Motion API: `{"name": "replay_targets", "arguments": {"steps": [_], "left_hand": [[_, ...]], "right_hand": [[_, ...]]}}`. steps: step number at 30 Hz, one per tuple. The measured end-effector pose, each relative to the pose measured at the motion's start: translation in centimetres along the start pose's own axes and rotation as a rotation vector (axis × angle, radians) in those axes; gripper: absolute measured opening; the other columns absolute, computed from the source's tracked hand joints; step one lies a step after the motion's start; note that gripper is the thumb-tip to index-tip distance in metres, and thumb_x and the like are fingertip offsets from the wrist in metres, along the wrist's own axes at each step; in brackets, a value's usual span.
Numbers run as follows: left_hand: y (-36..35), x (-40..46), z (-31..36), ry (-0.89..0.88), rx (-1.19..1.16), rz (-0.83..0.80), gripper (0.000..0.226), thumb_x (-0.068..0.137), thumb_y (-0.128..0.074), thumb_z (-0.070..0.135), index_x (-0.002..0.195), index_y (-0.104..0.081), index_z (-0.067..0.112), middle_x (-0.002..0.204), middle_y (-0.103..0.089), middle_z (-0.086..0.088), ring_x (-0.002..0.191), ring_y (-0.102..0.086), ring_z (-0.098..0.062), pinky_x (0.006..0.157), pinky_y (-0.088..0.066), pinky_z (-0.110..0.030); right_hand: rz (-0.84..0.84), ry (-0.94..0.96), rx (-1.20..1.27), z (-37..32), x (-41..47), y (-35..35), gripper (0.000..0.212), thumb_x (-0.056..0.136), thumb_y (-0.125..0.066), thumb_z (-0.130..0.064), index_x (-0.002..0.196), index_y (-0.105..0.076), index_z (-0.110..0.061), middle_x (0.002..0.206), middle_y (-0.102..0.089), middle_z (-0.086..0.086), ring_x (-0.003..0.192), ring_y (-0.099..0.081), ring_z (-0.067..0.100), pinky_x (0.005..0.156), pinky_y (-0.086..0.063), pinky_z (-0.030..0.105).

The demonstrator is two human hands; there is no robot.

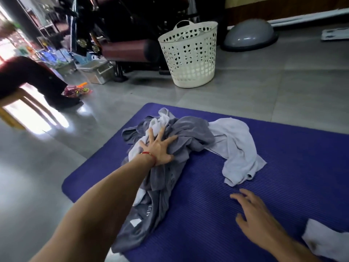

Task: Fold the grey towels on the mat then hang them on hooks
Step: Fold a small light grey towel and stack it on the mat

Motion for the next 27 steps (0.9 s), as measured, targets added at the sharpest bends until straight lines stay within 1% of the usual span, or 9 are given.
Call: {"name": "replay_targets", "arguments": {"steps": [6,8,10,12,15,18,23,25,27], "left_hand": [[-1.2,-0.7,5.5,0.13,0.196,0.027,0.094,0.082,-0.057,0.071,0.153,0.0,0.055,0.161,0.035,-0.003,0.14,0.034,-0.054,0.096,-0.003,-0.09],[-1.3,-1.2,7.9,0.159,0.206,0.037,0.094,0.085,-0.058,0.065,0.155,0.004,0.051,0.159,0.038,-0.009,0.139,0.034,-0.055,0.096,-0.004,-0.09],[-1.1,-1.6,11.0,0.095,0.268,0.068,0.096,0.086,-0.061,0.057,0.157,0.002,0.045,0.159,0.036,-0.012,0.14,0.035,-0.053,0.098,-0.004,-0.088],[-0.9,-2.4,15.0,-0.081,0.348,0.052,0.096,0.088,-0.062,0.053,0.159,0.001,0.041,0.162,0.03,-0.012,0.144,0.032,-0.048,0.103,-0.005,-0.085],[-1.1,-5.6,24.3,-0.521,0.423,-0.025,0.085,0.093,-0.057,0.049,0.159,-0.004,0.039,0.167,0.013,-0.008,0.151,0.017,-0.041,0.109,-0.009,-0.08],[-3.4,-10.0,33.5,-0.862,0.365,-0.197,0.085,0.092,-0.061,0.05,0.159,-0.012,0.035,0.168,0.001,-0.007,0.153,0.007,-0.038,0.113,-0.011,-0.075],[-10.3,-13.4,42.1,-0.802,0.298,-0.435,0.092,0.089,-0.067,0.047,0.159,-0.014,0.02,0.159,-0.029,-0.009,0.147,-0.023,-0.035,0.111,-0.026,-0.069],[-11.8,-13.9,43.2,-0.805,0.301,-0.309,0.062,0.093,-0.062,0.041,0.145,-0.036,0.019,0.136,-0.055,-0.009,0.131,-0.046,-0.034,0.105,-0.036,-0.058],[-12.5,-13.4,43.2,-0.803,0.213,-0.187,0.036,0.095,-0.058,0.036,0.127,-0.05,0.021,0.118,-0.066,-0.007,0.114,-0.059,-0.031,0.096,-0.043,-0.044]], "right_hand": [[-0.014,-0.053,-0.191,3.1,-2.8,3.0,0.059,0.104,-0.045,-0.03,0.158,-0.022,-0.03,0.165,-0.009,-0.002,0.147,-0.024,0.017,0.114,-0.037,0.036],[-0.038,0.0,-0.384,5.4,-4.7,5.1,0.065,0.097,-0.056,-0.032,0.156,-0.03,-0.029,0.164,-0.02,0.002,0.145,-0.033,0.02,0.11,-0.041,0.041],[-0.012,0.016,-0.515,8.7,-6.7,7.8,0.078,0.063,-0.088,-0.035,0.135,-0.06,-0.028,0.142,-0.056,0.006,0.117,-0.062,0.02,0.084,-0.058,0.041],[-0.063,-0.047,-0.661,12.6,-9.1,10.1,0.076,0.04,-0.092,-0.032,0.113,-0.071,-0.029,0.114,-0.07,0.0,0.089,-0.07,0.017,0.063,-0.056,0.032],[-0.133,-0.071,-0.692,16.0,-14.1,14.5,0.053,0.076,-0.067,-0.027,0.127,-0.054,-0.033,0.124,-0.059,-0.007,0.105,-0.062,0.017,0.081,-0.044,0.032],[-0.164,-0.202,-0.604,19.8,-20.3,16.5,0.055,0.095,-0.051,-0.031,0.147,-0.036,-0.038,0.148,-0.041,-0.011,0.132,-0.044,0.013,0.105,-0.036,0.032],[-0.208,-0.414,-0.512,24.3,-25.3,13.0,0.071,0.1,-0.048,-0.039,0.158,-0.007,-0.045,0.167,0.019,0.004,0.155,0.01,0.035,0.121,-0.02,0.052],[-0.187,-0.462,-0.491,26.3,-25.1,12.0,0.07,0.098,-0.054,-0.033,0.154,-0.014,-0.046,0.165,0.021,0.008,0.153,0.01,0.04,0.117,-0.027,0.054],[-0.164,-0.445,-0.409,27.6,-25.1,12.4,0.07,0.095,-0.061,-0.018,0.152,-0.029,-0.043,0.166,0.004,0.009,0.152,-0.007,0.035,0.117,-0.033,0.047]]}}
Point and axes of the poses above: each hand's wrist, its own x-axis towards the middle knuckle, its own y-axis out of the back of the hand, z = x × y, the point moved 2 cm from there along x, towards the middle knuckle
